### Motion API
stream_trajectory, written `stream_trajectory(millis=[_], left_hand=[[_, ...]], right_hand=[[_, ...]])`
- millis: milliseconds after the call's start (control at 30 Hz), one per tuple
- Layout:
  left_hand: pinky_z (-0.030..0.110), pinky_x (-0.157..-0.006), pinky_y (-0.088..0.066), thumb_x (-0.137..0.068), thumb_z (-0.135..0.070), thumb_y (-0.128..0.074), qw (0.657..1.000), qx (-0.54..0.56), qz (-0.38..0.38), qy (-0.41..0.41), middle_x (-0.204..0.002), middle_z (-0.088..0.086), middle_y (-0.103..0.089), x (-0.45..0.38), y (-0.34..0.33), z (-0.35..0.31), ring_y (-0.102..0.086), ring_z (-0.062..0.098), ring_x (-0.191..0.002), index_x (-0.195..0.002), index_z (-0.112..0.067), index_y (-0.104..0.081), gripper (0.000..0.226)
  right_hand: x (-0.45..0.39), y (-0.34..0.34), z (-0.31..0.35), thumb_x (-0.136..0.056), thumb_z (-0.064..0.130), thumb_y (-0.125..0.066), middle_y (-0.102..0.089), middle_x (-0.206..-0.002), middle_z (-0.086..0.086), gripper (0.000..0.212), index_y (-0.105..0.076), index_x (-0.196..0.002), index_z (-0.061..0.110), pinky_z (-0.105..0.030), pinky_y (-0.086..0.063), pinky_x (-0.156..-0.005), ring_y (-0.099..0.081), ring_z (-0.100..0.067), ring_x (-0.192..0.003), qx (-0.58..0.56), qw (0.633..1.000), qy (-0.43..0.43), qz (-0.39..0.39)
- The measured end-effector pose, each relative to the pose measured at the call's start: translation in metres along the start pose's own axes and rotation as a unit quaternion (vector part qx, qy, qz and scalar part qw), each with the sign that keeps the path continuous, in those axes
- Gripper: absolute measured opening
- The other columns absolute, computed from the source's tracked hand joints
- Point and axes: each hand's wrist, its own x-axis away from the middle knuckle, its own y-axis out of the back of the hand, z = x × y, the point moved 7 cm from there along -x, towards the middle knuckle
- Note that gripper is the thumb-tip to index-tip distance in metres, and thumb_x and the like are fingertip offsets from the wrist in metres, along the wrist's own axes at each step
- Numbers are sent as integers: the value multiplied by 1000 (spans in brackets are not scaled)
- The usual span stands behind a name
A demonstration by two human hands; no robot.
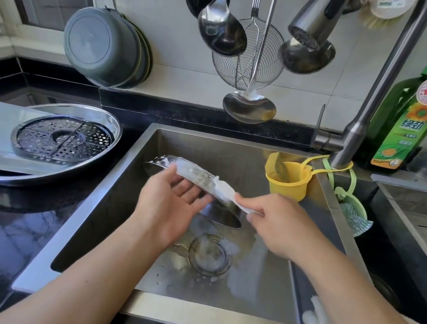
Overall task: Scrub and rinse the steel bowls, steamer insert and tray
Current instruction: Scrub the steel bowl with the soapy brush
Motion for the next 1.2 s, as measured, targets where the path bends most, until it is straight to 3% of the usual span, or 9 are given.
stream_trajectory(millis=[167, 333, 433, 567, 667, 767, 867, 1033, 1200], left_hand=[[52, -84, -58, -113, -25, -38, 999, -30, -22, 18, -125, 29, -66, 2, -2, 9, -69, 44, -110, -126, 9, -56, 40], [57, -99, -53, -111, -10, -39, 996, 62, -69, -15, -115, 29, -66, -2, 13, -8, -68, 44, -104, -127, 11, -51, 29], [52, -105, -51, -110, -7, -42, 993, 81, -79, -29, -122, 26, -63, -4, 13, -8, -66, 41, -110, -133, 11, -49, 30], [41, -82, -58, -105, 4, -44, 999, 12, -46, 13, -117, 27, -68, -1, 2, 8, -71, 33, -100, -118, 13, -59, 22], [45, -81, -57, -105, 2, -42, 999, -14, -49, 11, -111, 26, -70, -2, 6, 8, -72, 36, -101, -112, 9, -62, 22], [57, -81, -56, -109, -6, -37, 998, -29, -53, 13, -121, 26, -69, -4, 9, 6, -69, 41, -111, -122, 7, -57, 28], [54, -76, -58, -109, -7, -38, 998, -35, -45, 17, -118, 28, -70, -2, 6, 9, -71, 42, -107, -125, 8, -55, 28], [54, -87, -59, -107, -4, -41, 996, -76, -26, 24, -119, 32, -70, 0, 3, 15, -74, 42, -104, -125, 10, -60, 30], [45, -88, -57, -110, -13, -43, 1000, 7, -23, -18, -127, 23, -66, -2, 3, -1, -69, 37, -114, -132, 8, -54, 33]], right_hand=[[-4, -23, 35, -99, 24, -55, -67, -105, -1, 50, -52, -135, 57, -33, -46, -70, -62, -22, -87, -45, 995, 90, -13], [2, -2, 11, -101, 21, -50, -38, -68, 11, 49, -53, -135, 55, -23, -31, -50, -33, -7, -57, -10, 999, 33, -20], [2, 5, -12, -102, 19, -46, -38, -70, 7, 51, -52, -137, 55, -27, -29, -48, -37, -14, -60, 15, 999, -36, -14], [0, -5, 11, -100, 19, -50, -47, -72, 2, 51, -52, -136, 56, -25, -32, -50, -39, -16, -61, -34, 999, 4, -18], [2, -22, 42, -99, 22, -53, -46, -81, 1, 51, -51, -135, 58, -30, -34, -57, -37, -19, -71, -64, 995, 72, -19], [-4, -12, 21, -100, 18, -48, -51, -82, -2, 53, -50, -140, 54, -34, -35, -55, -45, -22, -73, -12, 999, 11, -30], [-1, -5, 3, -100, 15, -45, -51, -79, -1, 55, -49, -143, 50, -33, -39, -60, -46, -22, -74, 6, 999, -38, -20], [0, -17, 38, -100, 19, -49, -38, -63, 7, 51, -52, -139, 52, -24, -35, -51, -36, -13, -59, -60, 996, 60, -39], [3, -4, 11, -101, 19, -46, -41, -66, 5, 52, -50, -141, 53, -29, -31, -48, -35, -13, -57, -12, 999, -5, -43]])
